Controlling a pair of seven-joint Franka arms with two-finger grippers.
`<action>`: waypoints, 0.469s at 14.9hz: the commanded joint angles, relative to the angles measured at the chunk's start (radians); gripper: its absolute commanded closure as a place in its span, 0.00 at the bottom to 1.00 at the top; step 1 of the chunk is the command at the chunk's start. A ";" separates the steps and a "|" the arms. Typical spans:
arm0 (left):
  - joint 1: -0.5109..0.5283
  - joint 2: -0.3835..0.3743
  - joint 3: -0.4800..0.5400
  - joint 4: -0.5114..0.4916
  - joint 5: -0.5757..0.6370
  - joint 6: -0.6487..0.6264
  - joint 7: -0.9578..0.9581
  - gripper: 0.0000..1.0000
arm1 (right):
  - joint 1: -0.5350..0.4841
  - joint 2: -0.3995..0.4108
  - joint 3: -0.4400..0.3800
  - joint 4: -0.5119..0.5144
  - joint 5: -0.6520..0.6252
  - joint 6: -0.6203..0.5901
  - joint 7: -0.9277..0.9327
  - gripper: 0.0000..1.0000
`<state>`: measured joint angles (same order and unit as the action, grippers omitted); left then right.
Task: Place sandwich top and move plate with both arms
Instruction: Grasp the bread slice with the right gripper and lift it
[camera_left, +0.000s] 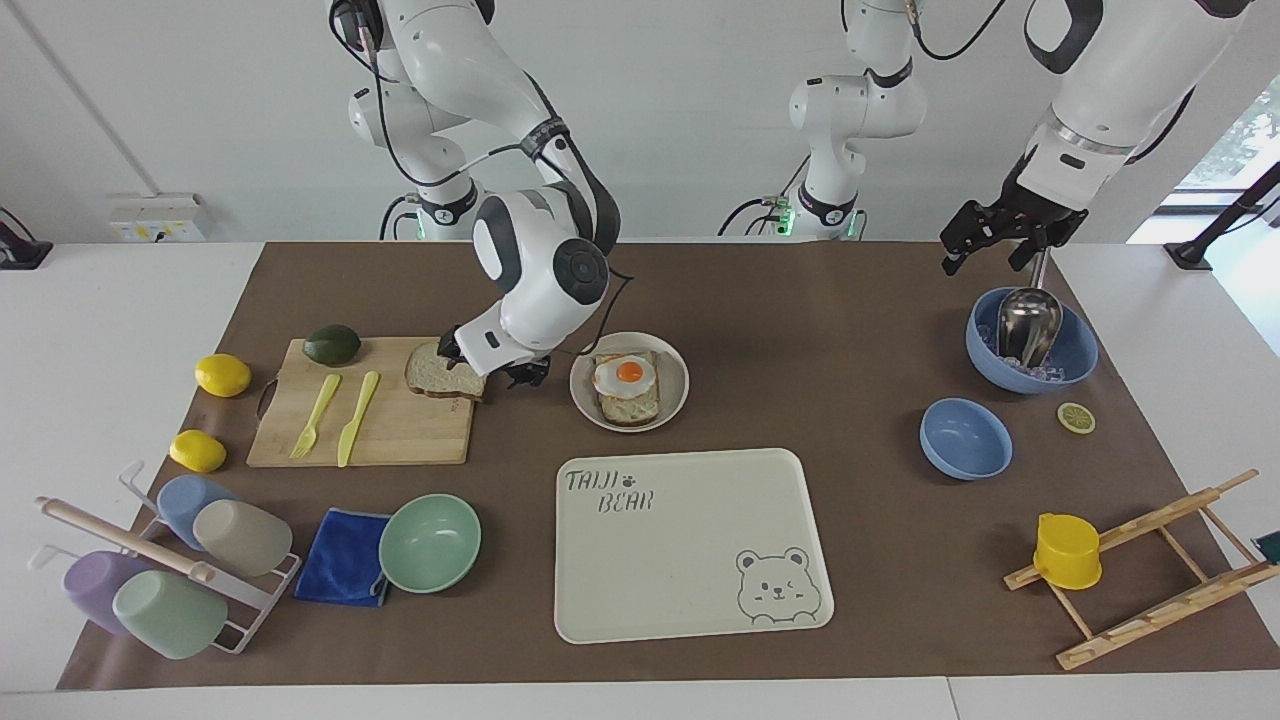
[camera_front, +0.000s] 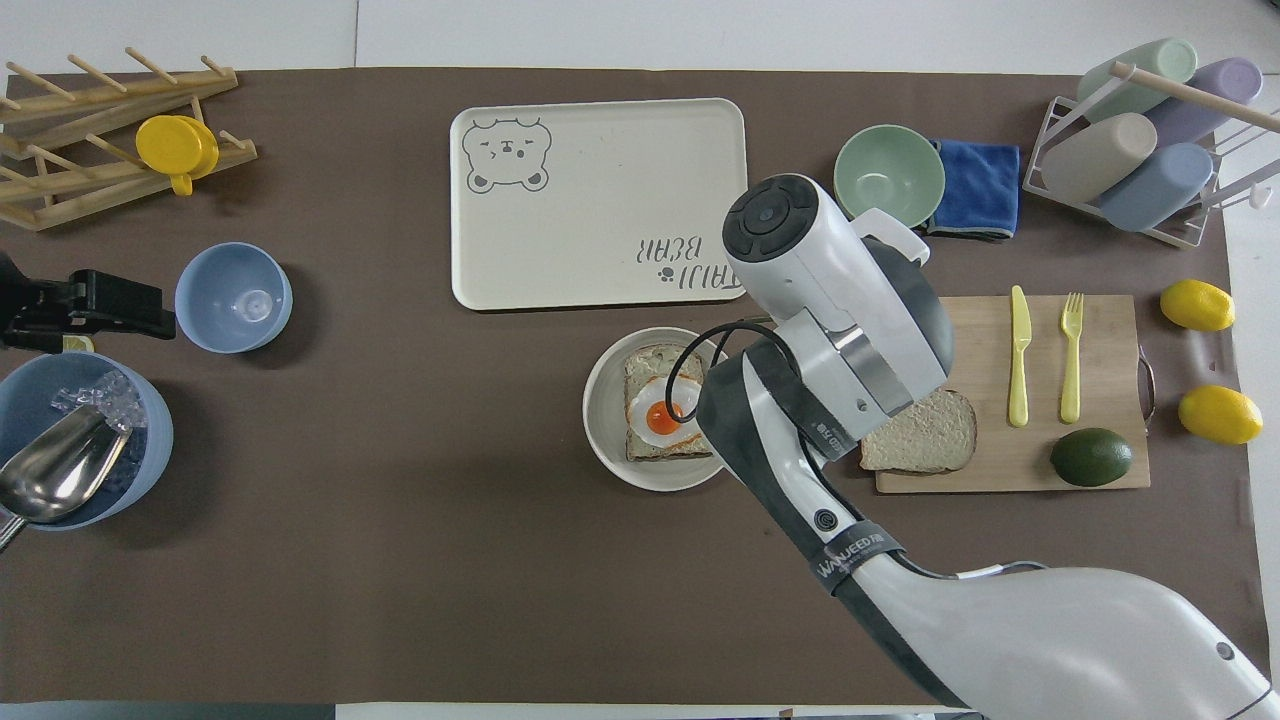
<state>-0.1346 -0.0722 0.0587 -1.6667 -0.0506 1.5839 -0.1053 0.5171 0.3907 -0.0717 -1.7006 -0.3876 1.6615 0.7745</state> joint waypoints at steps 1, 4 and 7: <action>0.012 -0.014 -0.008 -0.015 0.018 0.024 0.004 0.00 | 0.005 -0.029 0.000 -0.080 -0.023 0.063 0.103 0.00; 0.007 -0.014 -0.008 -0.015 0.020 0.030 0.013 0.00 | -0.003 -0.044 0.000 -0.131 -0.022 0.097 0.098 0.00; 0.007 -0.014 -0.008 -0.018 0.018 0.039 0.042 0.00 | -0.012 -0.055 0.003 -0.166 -0.020 0.098 0.009 0.00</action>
<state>-0.1346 -0.0722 0.0575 -1.6667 -0.0506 1.6006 -0.0862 0.5160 0.3845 -0.0749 -1.8001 -0.3884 1.7329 0.8256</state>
